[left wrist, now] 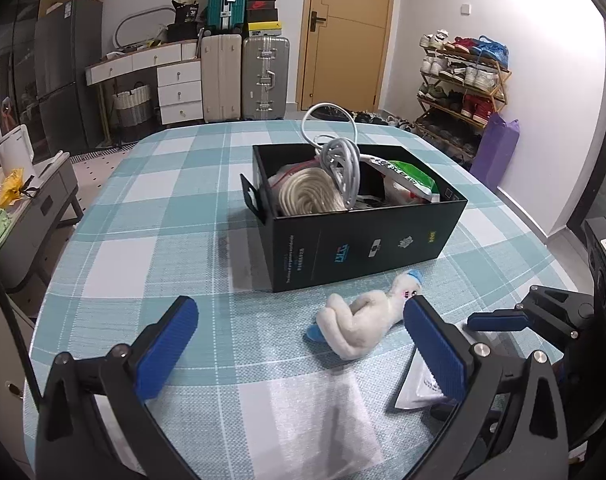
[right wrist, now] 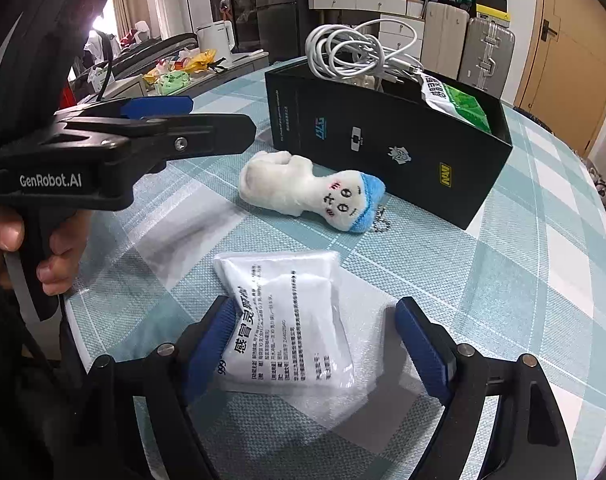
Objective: Organize soft objects
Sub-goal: 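Move the right gripper to the white medicine packet and grasp it, then grasp the white plush doll with left gripper while right lifts the white packet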
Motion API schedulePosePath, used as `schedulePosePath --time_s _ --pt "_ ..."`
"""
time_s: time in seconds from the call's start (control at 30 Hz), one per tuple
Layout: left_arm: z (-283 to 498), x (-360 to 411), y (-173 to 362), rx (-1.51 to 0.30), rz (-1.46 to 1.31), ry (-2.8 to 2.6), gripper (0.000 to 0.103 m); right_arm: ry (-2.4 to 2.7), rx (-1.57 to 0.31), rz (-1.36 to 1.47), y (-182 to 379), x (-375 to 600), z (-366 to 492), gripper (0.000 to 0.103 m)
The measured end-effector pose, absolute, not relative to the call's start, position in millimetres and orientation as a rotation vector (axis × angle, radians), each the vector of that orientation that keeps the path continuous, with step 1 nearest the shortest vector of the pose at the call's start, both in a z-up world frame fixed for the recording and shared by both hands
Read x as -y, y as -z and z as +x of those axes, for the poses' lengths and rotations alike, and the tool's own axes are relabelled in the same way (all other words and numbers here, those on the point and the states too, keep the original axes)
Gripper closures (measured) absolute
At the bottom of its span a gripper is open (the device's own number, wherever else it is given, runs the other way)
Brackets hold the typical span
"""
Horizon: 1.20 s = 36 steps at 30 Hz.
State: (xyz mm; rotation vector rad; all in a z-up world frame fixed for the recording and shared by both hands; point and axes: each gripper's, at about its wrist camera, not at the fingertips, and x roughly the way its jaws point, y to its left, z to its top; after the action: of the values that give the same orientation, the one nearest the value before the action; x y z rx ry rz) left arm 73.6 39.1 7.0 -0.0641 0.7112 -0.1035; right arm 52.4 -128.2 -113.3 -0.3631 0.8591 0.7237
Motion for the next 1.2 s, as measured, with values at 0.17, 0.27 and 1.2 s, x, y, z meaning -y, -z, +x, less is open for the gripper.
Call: schedulePosePath --time_s 0.17,0.27,1.2 --pt "75.7 -36.5 -4.8 -0.72 -0.056 0.113 0.0 -0.719 -0.85 -0.371 111.6 134.6 54.6 0.03" --pt "76.8 -37.0 -4.2 -0.722 -0.061 0.115 0.0 -0.725 -0.847 -0.376 110.3 134.6 57.2 0.034" --pt "83.1 -29.9 1.9 -0.751 -0.045 0.138 0.0 -0.755 -0.791 -0.317 98.8 151.2 59.5 0.069"
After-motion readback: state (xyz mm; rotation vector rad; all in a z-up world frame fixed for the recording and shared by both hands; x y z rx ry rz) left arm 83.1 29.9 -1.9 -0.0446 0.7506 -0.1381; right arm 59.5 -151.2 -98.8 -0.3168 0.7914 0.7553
